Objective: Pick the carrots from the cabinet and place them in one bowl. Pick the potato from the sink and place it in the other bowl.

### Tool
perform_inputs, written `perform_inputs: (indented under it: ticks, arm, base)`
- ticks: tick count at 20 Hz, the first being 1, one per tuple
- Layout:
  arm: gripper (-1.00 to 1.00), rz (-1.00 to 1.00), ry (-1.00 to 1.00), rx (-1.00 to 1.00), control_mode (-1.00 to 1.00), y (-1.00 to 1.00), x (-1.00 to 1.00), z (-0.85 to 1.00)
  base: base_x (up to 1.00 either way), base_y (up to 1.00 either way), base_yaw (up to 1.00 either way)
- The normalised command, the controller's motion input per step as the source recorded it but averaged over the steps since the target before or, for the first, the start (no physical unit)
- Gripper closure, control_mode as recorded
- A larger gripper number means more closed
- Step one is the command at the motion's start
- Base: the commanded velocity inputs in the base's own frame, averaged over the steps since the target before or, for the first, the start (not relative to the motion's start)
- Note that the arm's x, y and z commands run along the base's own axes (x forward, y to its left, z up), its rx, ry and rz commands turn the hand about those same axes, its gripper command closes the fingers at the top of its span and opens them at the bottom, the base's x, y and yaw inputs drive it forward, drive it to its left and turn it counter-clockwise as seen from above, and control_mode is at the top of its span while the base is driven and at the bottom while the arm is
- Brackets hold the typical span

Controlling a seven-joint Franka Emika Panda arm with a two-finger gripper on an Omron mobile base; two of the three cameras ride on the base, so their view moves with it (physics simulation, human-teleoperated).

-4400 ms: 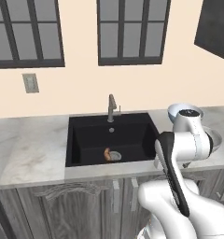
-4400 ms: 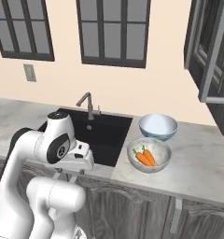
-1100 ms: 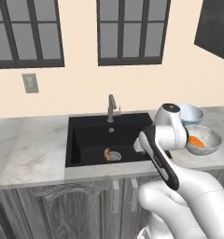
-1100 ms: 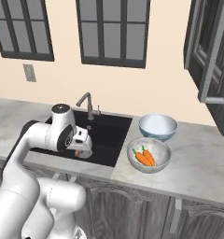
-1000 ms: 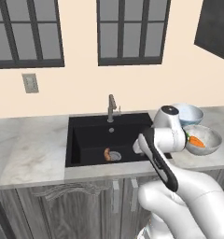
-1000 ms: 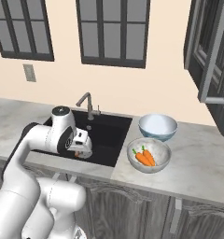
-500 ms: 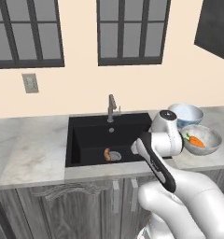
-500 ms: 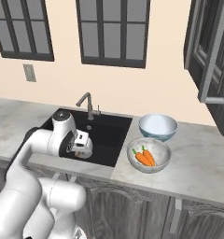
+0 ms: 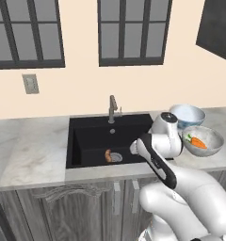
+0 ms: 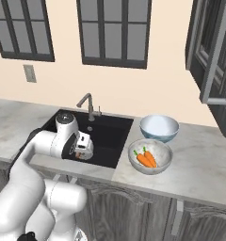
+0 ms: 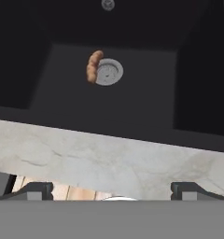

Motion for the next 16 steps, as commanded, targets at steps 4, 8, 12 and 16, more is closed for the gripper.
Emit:
perform_inputs:
  ticks: [4, 8, 12, 16]
  arm:
    - [-1.00, 0.00, 0.00, 0.01, -1.00, 0.23, 0.22, -0.16]
    - [-1.00, 0.00, 0.00, 0.00, -1.00, 0.24, 0.29, -0.17]
    - [-1.00, 0.00, 0.00, 0.00, -1.00, 0.18, 0.29, -0.15]
    - [-1.00, 0.00, 0.00, 0.00, -1.00, 0.09, 0.30, -0.22]
  base:
    - [0.00, 0.00, 0.00]
    - [0.00, 0.00, 0.00]
    - [0.00, 0.00, 0.00]
    - [0.00, 0.00, 0.00]
